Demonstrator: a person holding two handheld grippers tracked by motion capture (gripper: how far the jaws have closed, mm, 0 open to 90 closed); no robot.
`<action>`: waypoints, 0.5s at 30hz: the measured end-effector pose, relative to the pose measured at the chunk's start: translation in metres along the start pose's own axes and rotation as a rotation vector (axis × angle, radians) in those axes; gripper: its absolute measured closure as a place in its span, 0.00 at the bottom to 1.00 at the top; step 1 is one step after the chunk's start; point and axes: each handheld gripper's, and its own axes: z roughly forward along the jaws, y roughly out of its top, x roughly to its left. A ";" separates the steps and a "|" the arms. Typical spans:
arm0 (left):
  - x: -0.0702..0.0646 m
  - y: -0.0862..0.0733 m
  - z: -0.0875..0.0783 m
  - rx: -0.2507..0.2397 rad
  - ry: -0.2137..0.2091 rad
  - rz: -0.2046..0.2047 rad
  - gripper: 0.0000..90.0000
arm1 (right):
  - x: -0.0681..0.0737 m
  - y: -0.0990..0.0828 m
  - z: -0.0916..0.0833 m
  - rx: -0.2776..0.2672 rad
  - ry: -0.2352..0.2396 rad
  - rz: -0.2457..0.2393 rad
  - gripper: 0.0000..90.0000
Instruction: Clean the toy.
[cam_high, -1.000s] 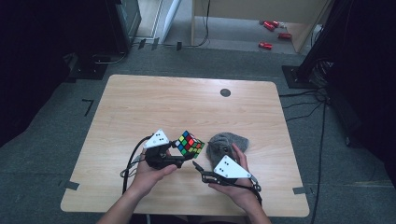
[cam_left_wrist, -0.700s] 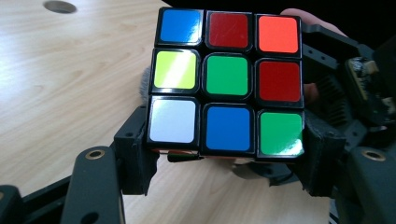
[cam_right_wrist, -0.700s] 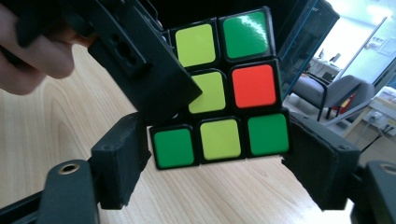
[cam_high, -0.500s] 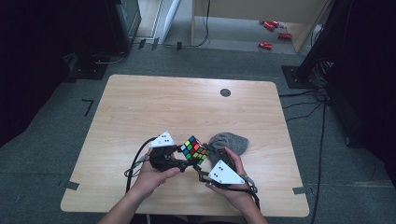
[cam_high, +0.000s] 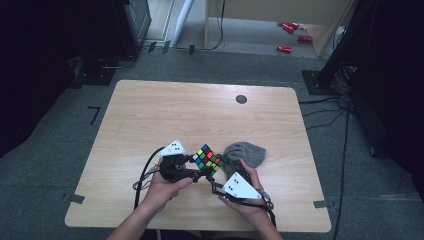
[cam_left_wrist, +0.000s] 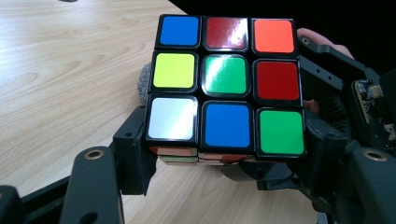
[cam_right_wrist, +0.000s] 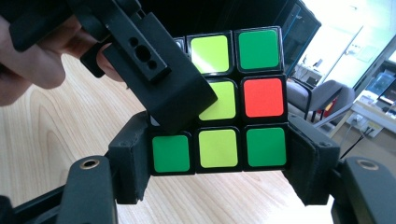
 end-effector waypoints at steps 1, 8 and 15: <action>0.000 0.000 0.000 -0.002 -0.004 0.010 0.37 | 0.000 0.000 0.000 -0.001 0.001 0.008 0.38; 0.000 0.001 -0.005 -0.027 -0.010 0.089 0.24 | -0.011 -0.001 -0.002 0.035 -0.008 0.070 0.39; 0.001 -0.002 -0.010 -0.048 0.003 0.189 0.16 | -0.026 -0.003 -0.008 0.068 -0.054 0.118 0.39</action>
